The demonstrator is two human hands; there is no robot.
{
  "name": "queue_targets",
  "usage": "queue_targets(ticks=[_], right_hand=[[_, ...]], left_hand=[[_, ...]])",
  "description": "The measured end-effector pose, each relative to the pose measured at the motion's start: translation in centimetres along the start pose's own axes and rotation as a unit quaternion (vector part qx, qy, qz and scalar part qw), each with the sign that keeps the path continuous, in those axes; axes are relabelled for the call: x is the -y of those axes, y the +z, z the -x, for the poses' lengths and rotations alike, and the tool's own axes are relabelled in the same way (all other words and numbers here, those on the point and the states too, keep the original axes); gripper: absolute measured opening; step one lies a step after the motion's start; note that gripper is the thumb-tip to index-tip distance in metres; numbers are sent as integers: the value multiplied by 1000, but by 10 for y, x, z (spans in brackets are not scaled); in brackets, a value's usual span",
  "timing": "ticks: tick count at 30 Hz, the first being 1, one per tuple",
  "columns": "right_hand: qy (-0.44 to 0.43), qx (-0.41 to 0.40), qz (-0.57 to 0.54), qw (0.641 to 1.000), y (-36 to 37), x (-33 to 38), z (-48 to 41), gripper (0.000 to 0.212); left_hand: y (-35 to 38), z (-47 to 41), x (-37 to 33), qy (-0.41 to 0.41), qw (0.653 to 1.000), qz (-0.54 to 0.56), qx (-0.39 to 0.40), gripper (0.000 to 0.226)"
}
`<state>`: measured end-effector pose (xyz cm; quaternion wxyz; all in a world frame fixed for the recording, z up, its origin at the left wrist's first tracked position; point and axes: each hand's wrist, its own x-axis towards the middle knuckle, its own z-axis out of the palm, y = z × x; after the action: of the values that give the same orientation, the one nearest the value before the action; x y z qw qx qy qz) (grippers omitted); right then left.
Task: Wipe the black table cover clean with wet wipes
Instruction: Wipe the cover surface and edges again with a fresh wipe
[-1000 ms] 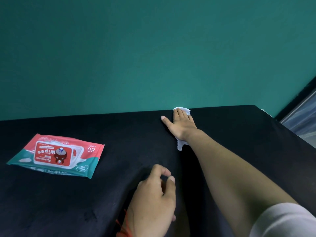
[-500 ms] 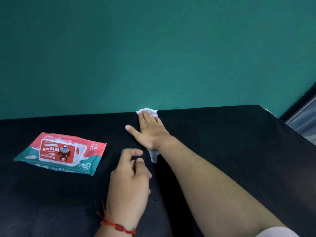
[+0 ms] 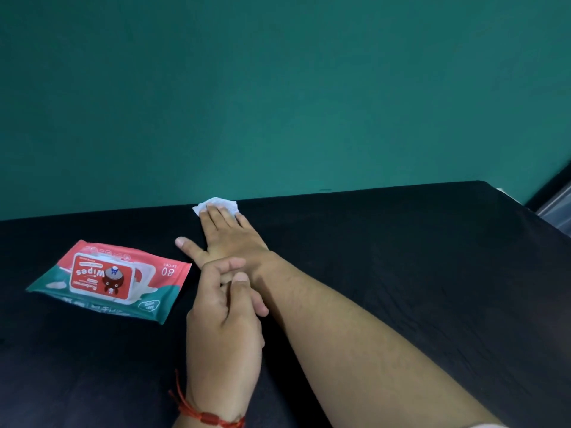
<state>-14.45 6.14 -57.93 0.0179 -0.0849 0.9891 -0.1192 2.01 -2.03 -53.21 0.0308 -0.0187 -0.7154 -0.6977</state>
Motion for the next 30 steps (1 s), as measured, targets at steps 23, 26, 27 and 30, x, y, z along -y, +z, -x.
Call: queue_targets(ticks=[23, 26, 27, 30], right_hand=[[301, 8, 62, 952, -61, -195, 82, 103], [292, 20, 46, 955, -58, -177, 80, 107], [281, 20, 45, 958, -57, -167, 79, 108], [225, 20, 46, 973, -52, -134, 70, 109]], left_hand=[[3, 1, -4, 4, 999, 28, -19, 20], [7, 2, -6, 6, 999, 38, -23, 21], [8, 3, -7, 7, 999, 41, -23, 22], [11, 7, -9, 15, 999, 43, -22, 22]])
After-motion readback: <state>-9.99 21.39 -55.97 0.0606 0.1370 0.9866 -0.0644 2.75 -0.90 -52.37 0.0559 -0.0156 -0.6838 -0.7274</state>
